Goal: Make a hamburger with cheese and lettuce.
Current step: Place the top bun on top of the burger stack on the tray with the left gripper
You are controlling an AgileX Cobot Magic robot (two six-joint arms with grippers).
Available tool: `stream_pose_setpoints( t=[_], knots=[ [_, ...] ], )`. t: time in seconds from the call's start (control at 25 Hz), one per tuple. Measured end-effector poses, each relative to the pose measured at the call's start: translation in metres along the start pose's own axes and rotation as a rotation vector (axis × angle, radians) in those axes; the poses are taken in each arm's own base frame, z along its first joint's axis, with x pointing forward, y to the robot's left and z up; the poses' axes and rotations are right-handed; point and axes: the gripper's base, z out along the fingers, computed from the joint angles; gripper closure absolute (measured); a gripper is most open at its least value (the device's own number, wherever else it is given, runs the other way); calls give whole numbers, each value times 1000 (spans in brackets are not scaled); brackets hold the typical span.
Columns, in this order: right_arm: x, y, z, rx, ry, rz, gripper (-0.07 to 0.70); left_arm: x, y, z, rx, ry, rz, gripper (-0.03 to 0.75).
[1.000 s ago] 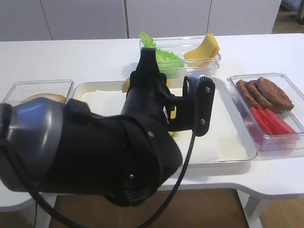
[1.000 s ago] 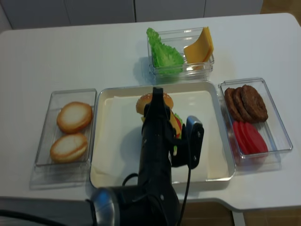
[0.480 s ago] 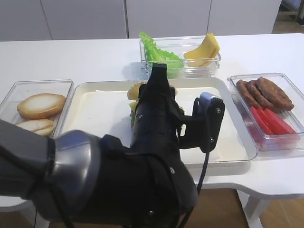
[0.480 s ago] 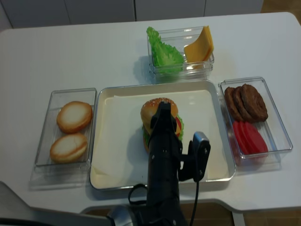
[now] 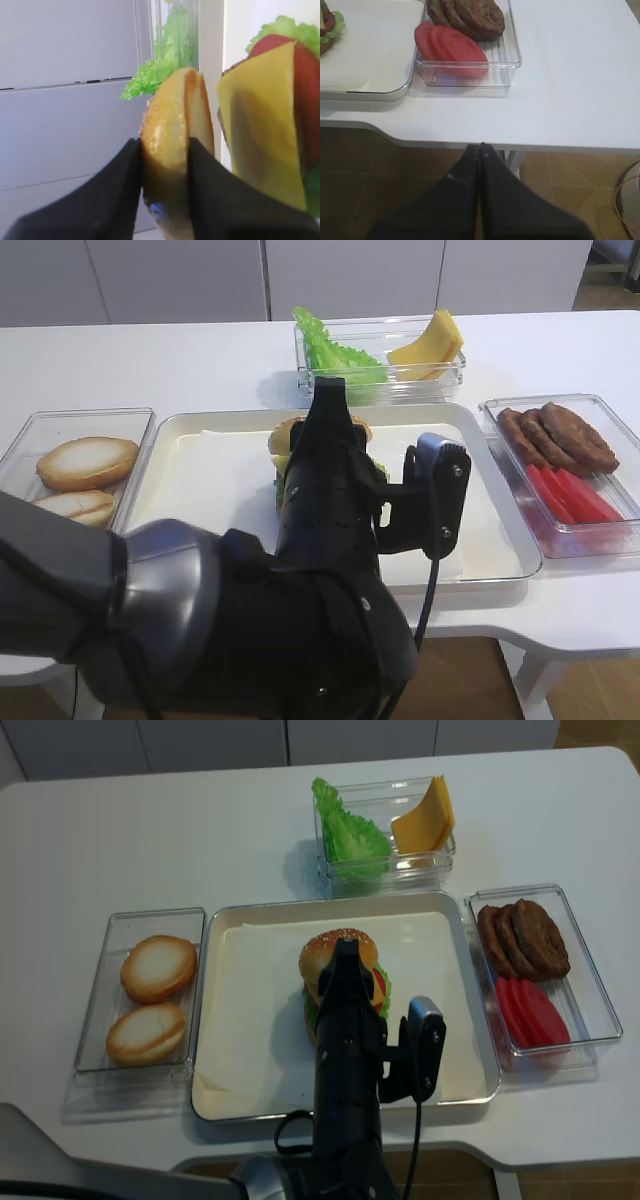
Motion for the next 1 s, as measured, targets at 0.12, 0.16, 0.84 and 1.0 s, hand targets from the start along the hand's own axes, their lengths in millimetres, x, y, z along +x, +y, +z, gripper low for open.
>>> stream_pose_setpoints(
  t=[0.12, 0.16, 0.84, 1.0],
  knots=[
    [0, 0, 0, 0, 0, 0, 701, 0, -3, 1, 3, 1, -1, 514],
    [0, 0, 0, 0, 0, 0, 701, 0, -3, 1, 3, 1, -11, 514],
    [0, 0, 0, 0, 0, 5, 701, -1, -3, 1, -1, -4, -40, 514],
    [0, 0, 0, 0, 0, 5, 701, -1, -3, 1, -1, -4, -40, 514]
  ],
)
